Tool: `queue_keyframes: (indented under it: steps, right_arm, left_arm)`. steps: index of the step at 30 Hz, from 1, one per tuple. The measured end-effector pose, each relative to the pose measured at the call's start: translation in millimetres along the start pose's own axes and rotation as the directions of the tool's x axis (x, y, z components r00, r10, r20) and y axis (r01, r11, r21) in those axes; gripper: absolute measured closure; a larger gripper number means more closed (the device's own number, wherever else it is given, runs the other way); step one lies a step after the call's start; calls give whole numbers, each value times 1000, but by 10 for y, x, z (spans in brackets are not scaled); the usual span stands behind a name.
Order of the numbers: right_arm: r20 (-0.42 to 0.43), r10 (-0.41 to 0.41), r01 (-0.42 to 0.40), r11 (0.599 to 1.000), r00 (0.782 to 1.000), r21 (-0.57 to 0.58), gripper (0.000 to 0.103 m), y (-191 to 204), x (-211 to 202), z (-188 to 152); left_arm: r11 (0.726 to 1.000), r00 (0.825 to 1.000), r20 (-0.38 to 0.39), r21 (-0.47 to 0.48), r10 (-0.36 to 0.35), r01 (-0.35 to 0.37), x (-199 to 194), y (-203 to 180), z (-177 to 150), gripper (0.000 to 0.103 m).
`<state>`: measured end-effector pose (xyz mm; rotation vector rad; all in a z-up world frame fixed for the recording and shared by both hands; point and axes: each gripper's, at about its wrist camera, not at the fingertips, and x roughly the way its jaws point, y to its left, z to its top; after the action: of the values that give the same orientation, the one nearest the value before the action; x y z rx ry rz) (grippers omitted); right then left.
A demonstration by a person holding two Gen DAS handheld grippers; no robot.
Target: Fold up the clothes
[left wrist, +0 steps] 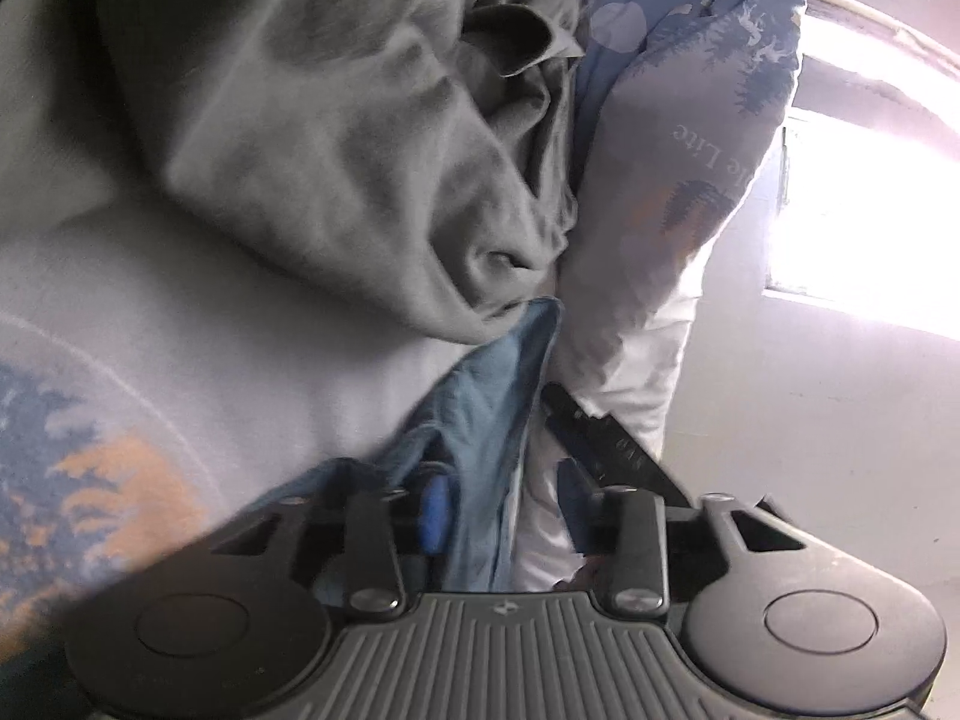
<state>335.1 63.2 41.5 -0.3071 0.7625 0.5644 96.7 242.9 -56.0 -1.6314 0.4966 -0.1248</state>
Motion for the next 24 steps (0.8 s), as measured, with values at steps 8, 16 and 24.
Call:
queue_keyframes:
  steps: [8,16,24]
  right_arm:
    - [10,28,-28,999,1000,28,62,-147,-132,-152]
    - [-119,42,-50,997,992,-61,62,-249,2,-153]
    - [-92,69,-72,997,993,-31,62,-298,-4,-218]
  left_arm:
    - [991,994,-9,73,110,-109,112,-150,5,54]
    - [991,990,-57,54,129,-126,153,-101,78,72]
    - [999,992,-120,-15,45,-47,165,-141,139,51]
